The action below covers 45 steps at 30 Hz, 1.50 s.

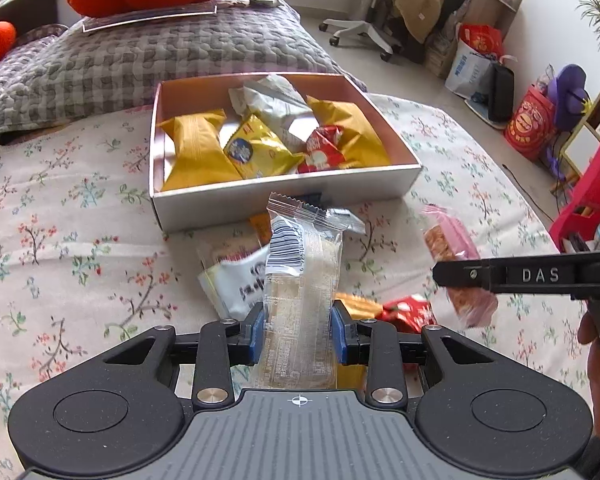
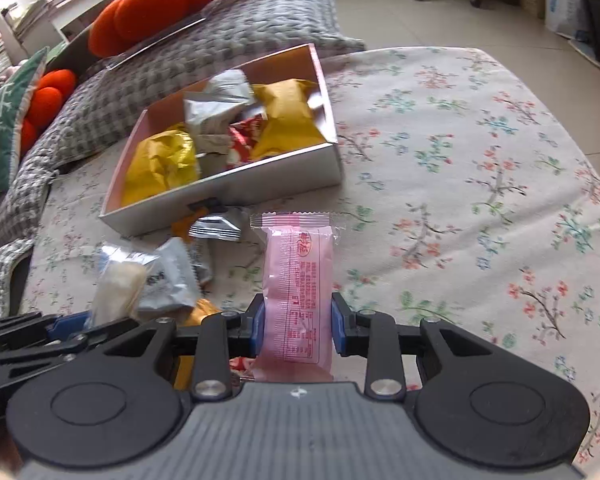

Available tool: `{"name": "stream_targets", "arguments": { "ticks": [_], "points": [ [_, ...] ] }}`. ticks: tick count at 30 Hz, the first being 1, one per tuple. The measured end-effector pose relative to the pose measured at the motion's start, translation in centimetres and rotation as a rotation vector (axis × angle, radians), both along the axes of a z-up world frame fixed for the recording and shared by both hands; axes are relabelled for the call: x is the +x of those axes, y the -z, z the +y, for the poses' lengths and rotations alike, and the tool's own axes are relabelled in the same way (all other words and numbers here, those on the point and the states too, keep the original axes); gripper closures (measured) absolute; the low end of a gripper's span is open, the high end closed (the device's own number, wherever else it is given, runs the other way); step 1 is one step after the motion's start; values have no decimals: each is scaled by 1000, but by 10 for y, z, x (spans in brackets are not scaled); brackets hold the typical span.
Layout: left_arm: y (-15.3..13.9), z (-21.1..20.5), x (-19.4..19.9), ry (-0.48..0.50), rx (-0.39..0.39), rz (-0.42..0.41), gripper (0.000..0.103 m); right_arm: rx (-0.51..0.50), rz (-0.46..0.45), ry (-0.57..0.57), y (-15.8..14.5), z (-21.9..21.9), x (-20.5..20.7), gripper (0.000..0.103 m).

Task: Organize snacks
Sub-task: 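Carry the clear bread snack and pink pack into the box and release both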

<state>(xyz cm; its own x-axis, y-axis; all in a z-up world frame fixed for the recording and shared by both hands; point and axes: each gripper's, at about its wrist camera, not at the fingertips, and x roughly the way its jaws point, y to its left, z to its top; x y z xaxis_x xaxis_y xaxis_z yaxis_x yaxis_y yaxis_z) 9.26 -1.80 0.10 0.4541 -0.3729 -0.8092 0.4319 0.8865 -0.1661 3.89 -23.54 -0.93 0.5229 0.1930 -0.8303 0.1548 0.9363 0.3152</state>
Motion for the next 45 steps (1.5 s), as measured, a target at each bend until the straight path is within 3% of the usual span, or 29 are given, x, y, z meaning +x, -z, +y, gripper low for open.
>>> {"name": "stream_targets", "arguments": {
  "ticks": [12, 21, 28, 32, 38, 45],
  "points": [
    [-19, -7, 66, -45, -16, -36, 72, -15, -68, -90, -25, 19, 53, 74],
    [-10, -12, 135, -106, -65, 12, 72, 37, -70, -99, -22, 20, 111, 74],
    [-12, 3, 188, -188, -95, -10, 72, 87, -75, -42, -16, 7, 145, 74],
    [-10, 6, 213, -211, -105, 27, 72, 79, -80, -15, -17, -5, 163, 74],
    [-7, -3, 234, -201, -18, 56, 72, 81, -43, 37, -13, -16, 185, 74],
    [4, 0, 241, -230, -91, 90, 71, 148, -51, 81, -5, -16, 199, 69]
  ]
}}
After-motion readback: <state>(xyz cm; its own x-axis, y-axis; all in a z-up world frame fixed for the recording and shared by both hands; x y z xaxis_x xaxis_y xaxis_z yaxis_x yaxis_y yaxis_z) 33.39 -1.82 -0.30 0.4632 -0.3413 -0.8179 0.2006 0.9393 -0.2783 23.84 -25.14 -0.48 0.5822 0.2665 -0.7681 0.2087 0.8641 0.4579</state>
